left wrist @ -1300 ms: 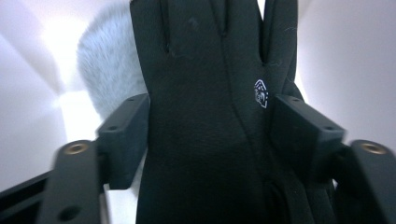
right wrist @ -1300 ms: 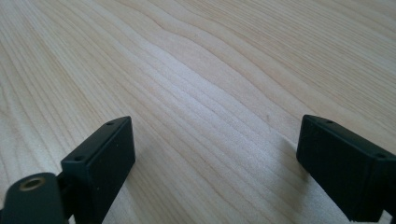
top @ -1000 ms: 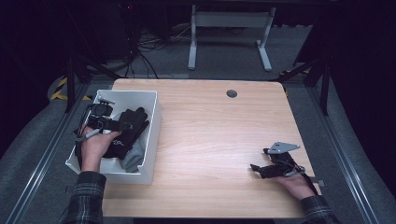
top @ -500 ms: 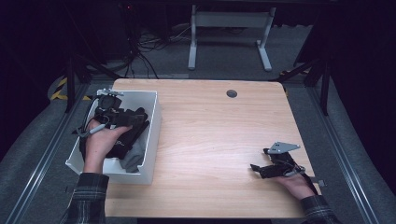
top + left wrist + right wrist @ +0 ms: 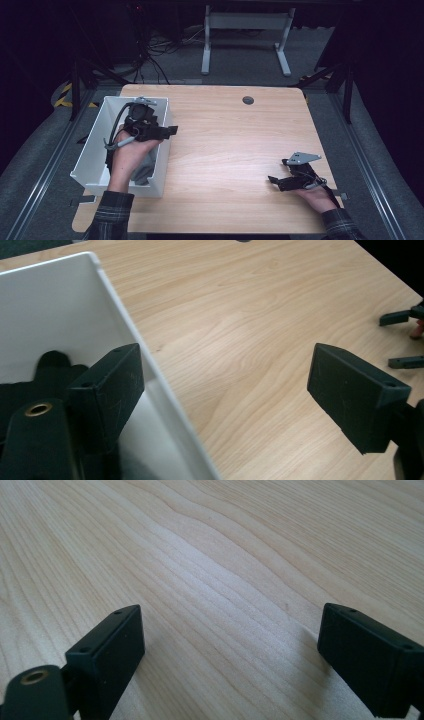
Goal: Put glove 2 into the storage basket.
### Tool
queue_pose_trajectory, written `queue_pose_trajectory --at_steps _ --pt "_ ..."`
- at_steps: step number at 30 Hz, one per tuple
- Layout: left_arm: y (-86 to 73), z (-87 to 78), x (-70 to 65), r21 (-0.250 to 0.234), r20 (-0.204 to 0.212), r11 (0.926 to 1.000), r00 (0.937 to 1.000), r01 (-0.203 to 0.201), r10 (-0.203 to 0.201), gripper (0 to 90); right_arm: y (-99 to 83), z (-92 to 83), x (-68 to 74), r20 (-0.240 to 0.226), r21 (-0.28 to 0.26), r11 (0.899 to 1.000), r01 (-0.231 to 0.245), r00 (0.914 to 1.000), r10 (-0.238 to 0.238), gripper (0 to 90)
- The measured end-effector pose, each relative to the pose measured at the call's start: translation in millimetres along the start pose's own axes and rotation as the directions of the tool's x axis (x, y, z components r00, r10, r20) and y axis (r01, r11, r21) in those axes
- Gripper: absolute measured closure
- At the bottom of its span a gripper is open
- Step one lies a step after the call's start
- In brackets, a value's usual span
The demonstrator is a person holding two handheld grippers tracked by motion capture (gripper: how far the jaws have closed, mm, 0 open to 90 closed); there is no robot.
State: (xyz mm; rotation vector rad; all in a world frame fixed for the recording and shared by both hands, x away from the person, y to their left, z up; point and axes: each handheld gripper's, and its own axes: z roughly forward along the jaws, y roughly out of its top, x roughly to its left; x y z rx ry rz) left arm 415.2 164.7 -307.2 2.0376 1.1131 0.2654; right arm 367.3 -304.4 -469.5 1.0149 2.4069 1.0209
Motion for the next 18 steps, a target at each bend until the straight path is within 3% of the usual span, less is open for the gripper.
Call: queue_pose_trajectory --at_steps 8,18 --pt "-3.1 18.1 -31.8 0.007 0.048 0.9989 0.9978 -0.047 0.047 16.0 0.0 0.0 -0.2 -0.001 0.0 1.0 0.002 1.0 -0.002 11.9" --pt "-13.6 48.1 -70.3 0.024 0.103 0.9939 0.9892 -0.108 0.105 15.8 0.0 0.0 -0.3 -0.002 0.0 1.0 0.002 1.0 -0.002 11.9"
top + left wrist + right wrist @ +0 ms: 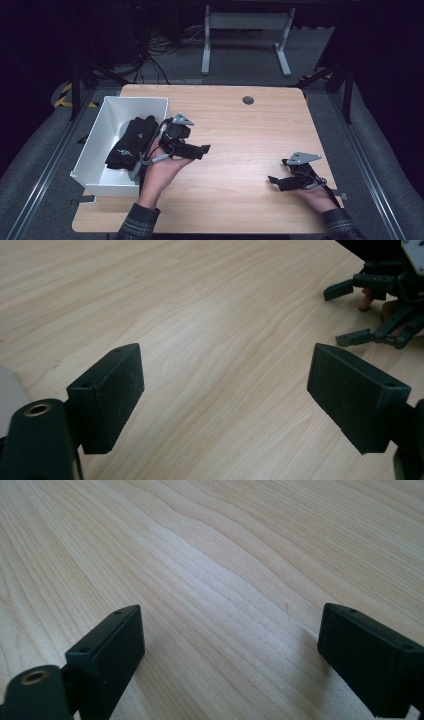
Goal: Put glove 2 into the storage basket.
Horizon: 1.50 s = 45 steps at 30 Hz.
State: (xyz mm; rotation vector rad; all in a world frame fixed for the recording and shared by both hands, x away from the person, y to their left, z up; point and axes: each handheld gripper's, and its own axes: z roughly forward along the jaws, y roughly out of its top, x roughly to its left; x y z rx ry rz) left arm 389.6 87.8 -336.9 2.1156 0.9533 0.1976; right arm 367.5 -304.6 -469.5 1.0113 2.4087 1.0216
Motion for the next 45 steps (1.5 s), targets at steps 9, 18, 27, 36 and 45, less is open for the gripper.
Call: queue_pose_trajectory --at_steps 9,18,27,36,45 --pt "-17.3 40.8 -25.5 0.041 0.038 0.9974 0.9976 -0.06 0.058 15.5 -0.3 -0.5 -0.1 -0.003 0.001 1.0 0.002 1.0 -0.002 11.9" --pt "-46.4 74.8 -33.6 0.06 0.053 0.9943 0.995 -0.088 0.085 15.4 -0.3 -0.5 -0.1 -0.004 0.001 1.0 0.002 1.0 -0.002 11.9" --pt "-69.6 99.8 -34.3 0.092 0.028 0.9879 0.992 -0.125 0.123 14.0 -0.3 -0.4 0.0 -0.003 0.0 1.0 0.001 1.0 -0.001 11.9" --pt "-83.7 114.9 -38.2 0.108 -0.005 0.9781 0.9837 -0.178 0.18 8.2 -0.6 -0.5 0.1 -0.003 -0.001 1.0 -0.001 1.0 0.001 11.9" --pt "-90.3 119.5 -35.6 0.073 0.002 0.9754 0.978 -0.208 0.208 0.1 -0.8 -0.6 0.1 -0.003 -0.001 1.0 -0.001 1.0 0.001 11.9"
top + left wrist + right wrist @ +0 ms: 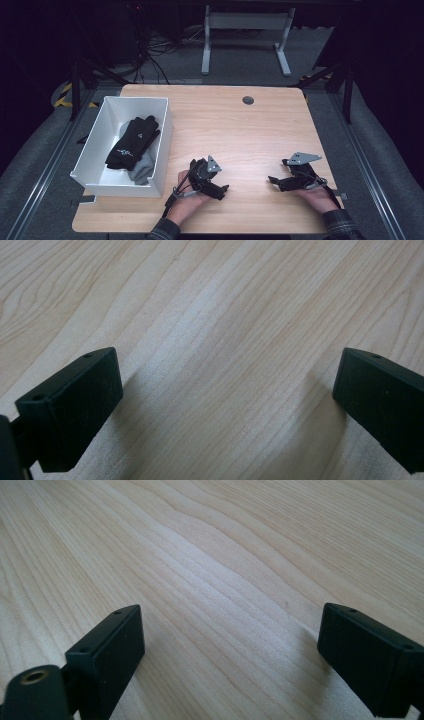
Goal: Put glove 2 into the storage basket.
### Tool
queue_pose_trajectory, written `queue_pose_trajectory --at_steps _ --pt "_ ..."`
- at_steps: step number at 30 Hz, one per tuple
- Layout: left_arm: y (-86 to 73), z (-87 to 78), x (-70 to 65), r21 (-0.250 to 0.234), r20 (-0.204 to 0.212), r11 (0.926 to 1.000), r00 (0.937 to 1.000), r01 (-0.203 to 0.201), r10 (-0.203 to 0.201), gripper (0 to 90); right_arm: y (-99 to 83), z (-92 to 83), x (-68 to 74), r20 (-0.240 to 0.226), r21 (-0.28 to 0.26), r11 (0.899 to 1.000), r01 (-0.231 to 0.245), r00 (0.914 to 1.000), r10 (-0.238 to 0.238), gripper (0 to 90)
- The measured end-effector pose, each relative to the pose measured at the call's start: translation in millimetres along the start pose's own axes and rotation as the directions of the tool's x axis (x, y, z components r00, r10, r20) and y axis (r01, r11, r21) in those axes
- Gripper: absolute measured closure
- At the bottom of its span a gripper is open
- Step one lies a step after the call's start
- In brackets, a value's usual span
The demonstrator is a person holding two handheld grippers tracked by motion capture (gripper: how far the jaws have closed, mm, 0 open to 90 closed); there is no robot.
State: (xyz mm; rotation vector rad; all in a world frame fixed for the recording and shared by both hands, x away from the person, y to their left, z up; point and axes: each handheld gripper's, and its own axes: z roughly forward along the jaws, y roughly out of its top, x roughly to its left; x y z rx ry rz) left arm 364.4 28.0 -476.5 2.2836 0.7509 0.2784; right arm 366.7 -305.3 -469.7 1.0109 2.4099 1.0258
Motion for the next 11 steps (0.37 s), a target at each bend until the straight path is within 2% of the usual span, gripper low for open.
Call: queue_pose_trajectory --at_steps 11 --pt "-0.1 0.0 0.1 0.0 0.003 1.0 1.0 0.001 -0.001 0.1 0.0 0.0 -0.1 0.0 -0.001 1.0 0.001 1.0 -0.001 11.9"
